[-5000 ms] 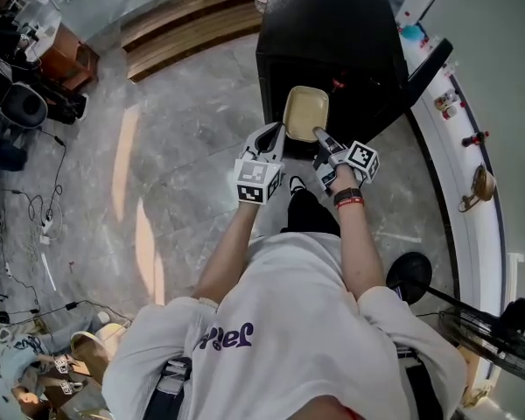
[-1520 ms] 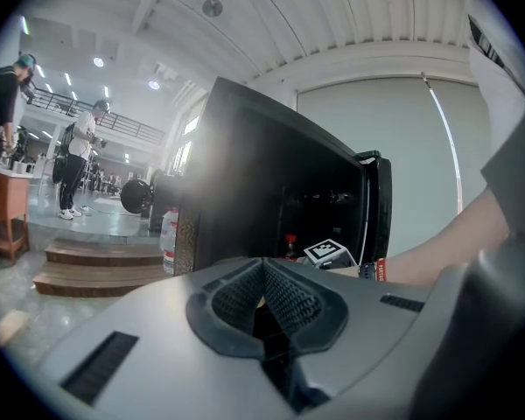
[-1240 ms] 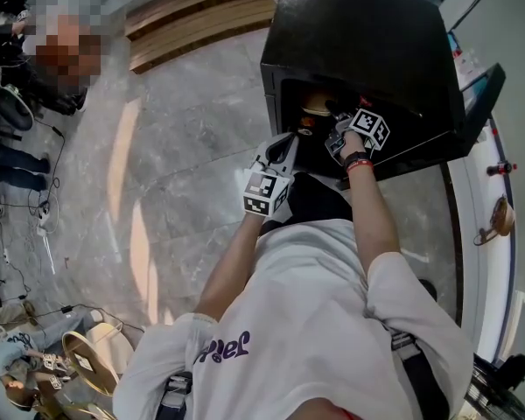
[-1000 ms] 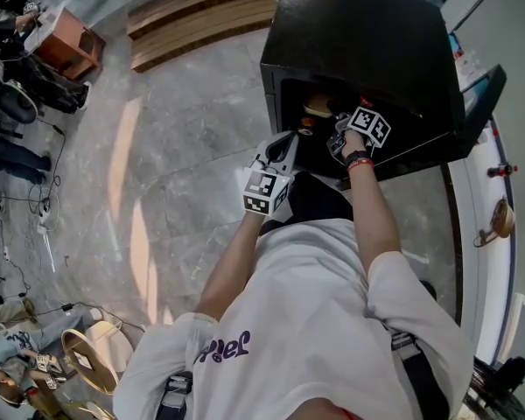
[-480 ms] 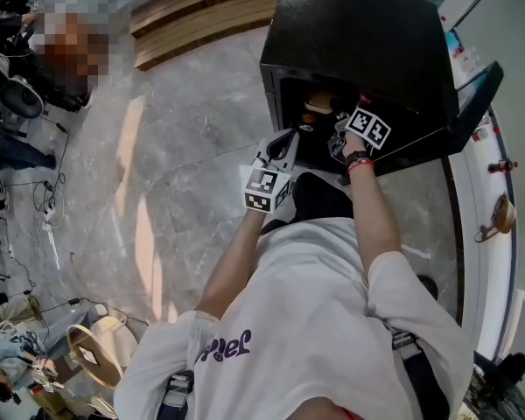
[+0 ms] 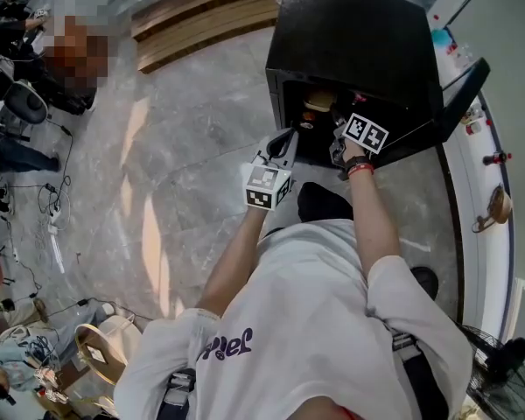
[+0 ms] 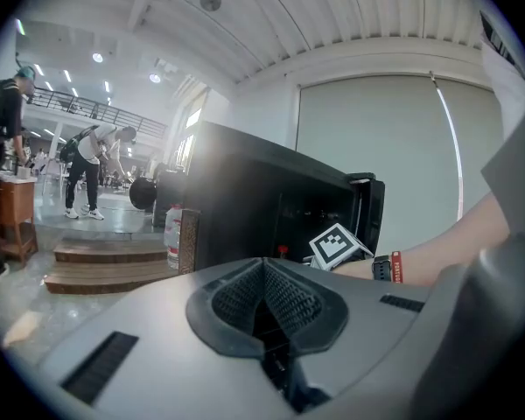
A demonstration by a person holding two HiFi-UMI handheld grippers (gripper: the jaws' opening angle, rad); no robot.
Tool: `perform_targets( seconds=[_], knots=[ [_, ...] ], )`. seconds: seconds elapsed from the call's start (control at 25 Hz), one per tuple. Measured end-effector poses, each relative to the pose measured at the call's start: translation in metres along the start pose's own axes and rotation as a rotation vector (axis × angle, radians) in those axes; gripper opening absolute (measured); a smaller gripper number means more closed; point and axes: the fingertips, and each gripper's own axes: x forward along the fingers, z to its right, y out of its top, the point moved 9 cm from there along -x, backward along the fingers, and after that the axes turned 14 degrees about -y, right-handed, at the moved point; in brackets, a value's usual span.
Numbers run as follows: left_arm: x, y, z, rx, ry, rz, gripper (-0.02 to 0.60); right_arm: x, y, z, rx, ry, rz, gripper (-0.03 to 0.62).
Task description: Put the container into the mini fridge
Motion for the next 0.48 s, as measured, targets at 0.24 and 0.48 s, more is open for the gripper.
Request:
perform_targets(
  seconds=[0.24,0.48],
  knots=[
    [-0.019,0.027,0.012,-0.013,0.006,-0.015,0.020,-0.048,0.007,-0.023,-0.072,-0.036,0.014,0.210],
    [-0.037,0.040,0.027,-0.032,0.015,-0.004,0.020,-0.089,0.006,-0.034,-0.142,-0.056,0.029,0.208]
  ],
)
